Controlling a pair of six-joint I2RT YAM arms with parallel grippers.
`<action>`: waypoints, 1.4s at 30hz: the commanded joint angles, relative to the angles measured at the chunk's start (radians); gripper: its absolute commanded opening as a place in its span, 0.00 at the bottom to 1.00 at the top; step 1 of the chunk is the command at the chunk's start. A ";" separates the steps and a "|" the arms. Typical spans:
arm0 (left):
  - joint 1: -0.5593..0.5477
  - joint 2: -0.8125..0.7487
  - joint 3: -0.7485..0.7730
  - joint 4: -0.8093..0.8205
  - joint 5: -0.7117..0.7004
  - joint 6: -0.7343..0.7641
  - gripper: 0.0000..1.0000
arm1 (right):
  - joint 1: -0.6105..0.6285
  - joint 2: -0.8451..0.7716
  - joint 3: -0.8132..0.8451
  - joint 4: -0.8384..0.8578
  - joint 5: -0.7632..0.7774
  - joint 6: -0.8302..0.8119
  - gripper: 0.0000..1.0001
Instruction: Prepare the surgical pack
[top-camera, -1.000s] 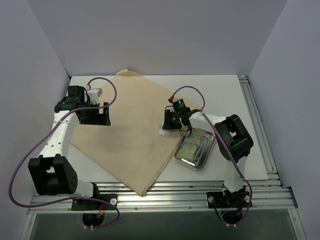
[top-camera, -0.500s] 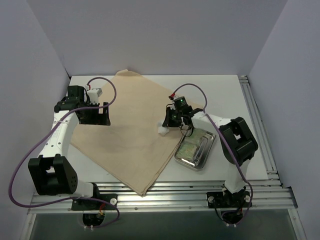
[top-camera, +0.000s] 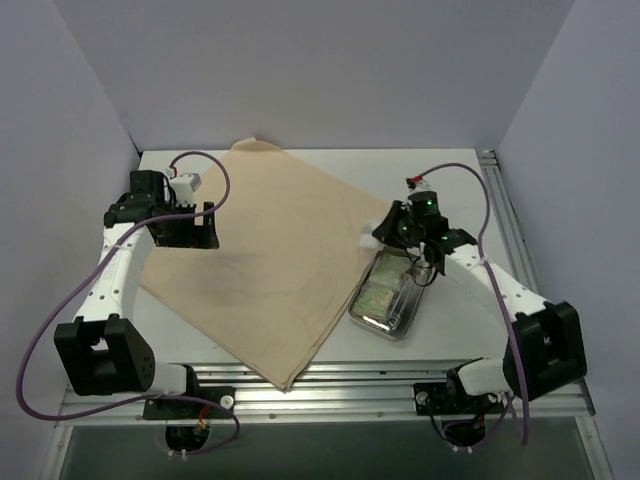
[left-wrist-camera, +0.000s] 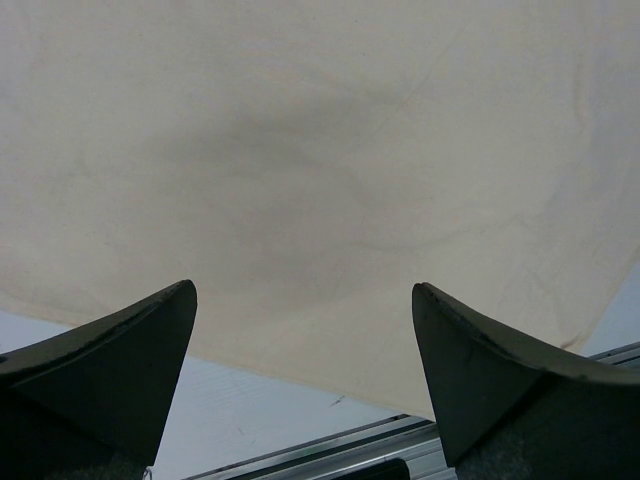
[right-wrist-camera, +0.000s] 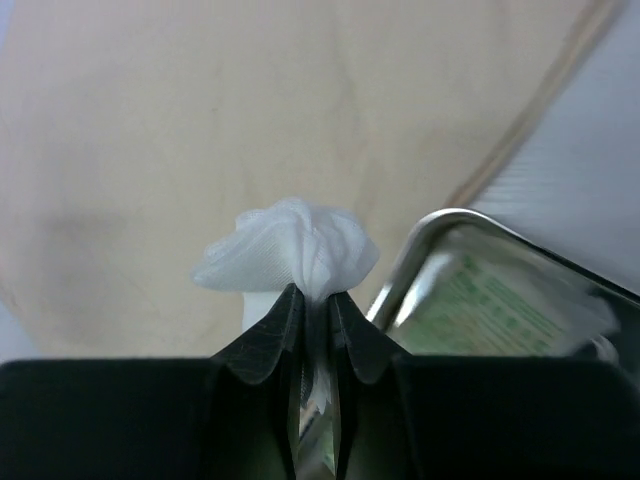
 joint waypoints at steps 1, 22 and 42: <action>0.011 -0.036 0.028 0.015 0.040 0.013 0.99 | -0.085 -0.191 -0.096 -0.132 0.085 0.049 0.00; 0.030 -0.059 0.017 0.012 0.069 0.020 0.99 | -0.251 -0.276 -0.427 -0.018 0.108 0.145 0.00; 0.039 -0.056 0.025 0.006 0.084 0.020 0.99 | -0.251 -0.181 -0.400 -0.043 0.196 0.086 0.14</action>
